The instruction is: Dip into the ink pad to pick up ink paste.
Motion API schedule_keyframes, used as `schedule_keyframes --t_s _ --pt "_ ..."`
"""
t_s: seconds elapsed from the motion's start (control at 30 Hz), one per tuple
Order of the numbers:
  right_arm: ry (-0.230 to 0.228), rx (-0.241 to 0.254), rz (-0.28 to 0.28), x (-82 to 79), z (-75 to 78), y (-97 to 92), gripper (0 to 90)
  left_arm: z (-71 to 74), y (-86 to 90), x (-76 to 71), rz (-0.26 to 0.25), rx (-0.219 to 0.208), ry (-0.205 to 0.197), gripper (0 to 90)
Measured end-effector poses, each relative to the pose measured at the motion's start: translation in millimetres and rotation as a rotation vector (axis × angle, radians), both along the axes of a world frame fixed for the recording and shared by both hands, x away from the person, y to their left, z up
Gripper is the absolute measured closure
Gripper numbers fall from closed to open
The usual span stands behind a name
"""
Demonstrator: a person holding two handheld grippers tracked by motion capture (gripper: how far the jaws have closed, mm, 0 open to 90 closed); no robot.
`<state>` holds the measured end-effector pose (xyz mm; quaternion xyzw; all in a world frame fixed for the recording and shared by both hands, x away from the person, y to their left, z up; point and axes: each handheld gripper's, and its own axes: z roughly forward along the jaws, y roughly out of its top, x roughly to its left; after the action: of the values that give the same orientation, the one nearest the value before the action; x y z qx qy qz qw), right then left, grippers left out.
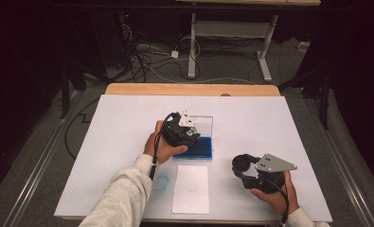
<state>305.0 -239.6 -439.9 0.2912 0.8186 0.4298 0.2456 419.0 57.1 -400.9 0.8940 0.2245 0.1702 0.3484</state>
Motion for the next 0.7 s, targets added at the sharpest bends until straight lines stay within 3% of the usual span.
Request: schedule_keyframes --t_s 0.23,0.5,0.57,0.63,0.7 --pt "0.002 -0.006 0.004 0.1 -1.0 0.3 38.0 -12.4 7.6 2.4 0.013 0.001 0.029 54.4" --pt "0.006 -0.027 0.014 0.3 -3.4 3.2 38.1 -19.0 25.1 -0.3 0.043 -0.047 0.049 54.4" --pt "0.005 -0.026 0.015 0.3 -3.1 3.3 38.0 -13.4 28.2 -2.5 0.049 -0.054 0.025 54.4" --pt "0.007 -0.023 0.013 0.3 -3.2 3.5 38.1 -2.9 32.6 -4.1 0.052 -0.097 0.018 54.4" --pt "0.006 -0.027 0.015 0.1 -3.0 3.6 38.0 6.2 32.6 -7.4 0.048 -0.077 -0.003 54.4"
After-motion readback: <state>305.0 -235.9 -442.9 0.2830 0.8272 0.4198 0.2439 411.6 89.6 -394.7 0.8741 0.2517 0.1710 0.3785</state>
